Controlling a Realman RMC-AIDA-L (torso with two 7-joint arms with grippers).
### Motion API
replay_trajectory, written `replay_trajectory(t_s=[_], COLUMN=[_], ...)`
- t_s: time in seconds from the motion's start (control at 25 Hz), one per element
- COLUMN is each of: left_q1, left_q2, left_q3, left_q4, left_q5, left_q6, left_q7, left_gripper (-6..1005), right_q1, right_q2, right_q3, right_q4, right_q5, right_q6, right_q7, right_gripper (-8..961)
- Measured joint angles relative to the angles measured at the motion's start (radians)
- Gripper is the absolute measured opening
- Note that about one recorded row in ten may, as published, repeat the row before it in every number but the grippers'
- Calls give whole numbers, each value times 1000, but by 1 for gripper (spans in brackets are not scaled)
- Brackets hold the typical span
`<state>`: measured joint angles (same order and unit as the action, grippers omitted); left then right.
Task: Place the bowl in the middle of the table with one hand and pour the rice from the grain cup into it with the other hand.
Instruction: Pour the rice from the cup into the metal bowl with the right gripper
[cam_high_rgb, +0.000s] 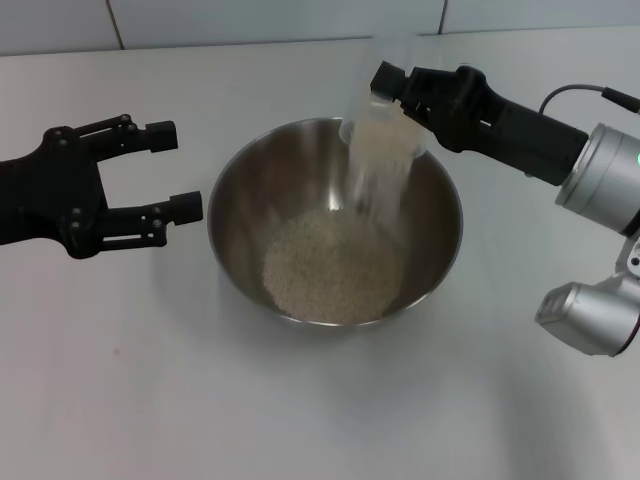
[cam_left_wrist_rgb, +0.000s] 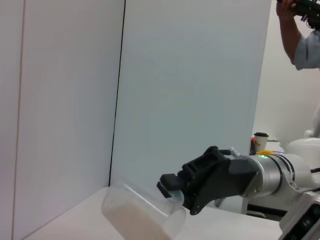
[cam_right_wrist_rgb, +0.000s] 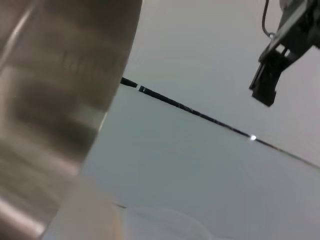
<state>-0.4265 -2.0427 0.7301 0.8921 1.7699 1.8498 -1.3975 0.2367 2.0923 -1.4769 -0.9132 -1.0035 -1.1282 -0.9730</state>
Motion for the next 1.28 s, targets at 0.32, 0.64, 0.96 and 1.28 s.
replay_trajectory(t_s=[0.32,0.64,0.96,1.28], left_q1=[-2,0,3,2], left_q2=[-5,-6,-8,-8], left_q3=[0,0,0,0], left_q4=[18,18,17,18], left_q5=[-1,-1,-1,-1], left_q6=[0,0,0,1], left_q7=[-3,1,0,2], left_gripper=[846,846,846,846], right_q1=[-35,-37,-45,-50], right_q2=[0,0,1,-3], right_q3=[-32,-44,-52,-76], right_q4=[-58,-65,-60,-27], right_q5=[0,-5,1,95], right_q6=[22,24,24,14], right_q7=[-56,-58,-49,13], right_gripper=[14,14,13,13])
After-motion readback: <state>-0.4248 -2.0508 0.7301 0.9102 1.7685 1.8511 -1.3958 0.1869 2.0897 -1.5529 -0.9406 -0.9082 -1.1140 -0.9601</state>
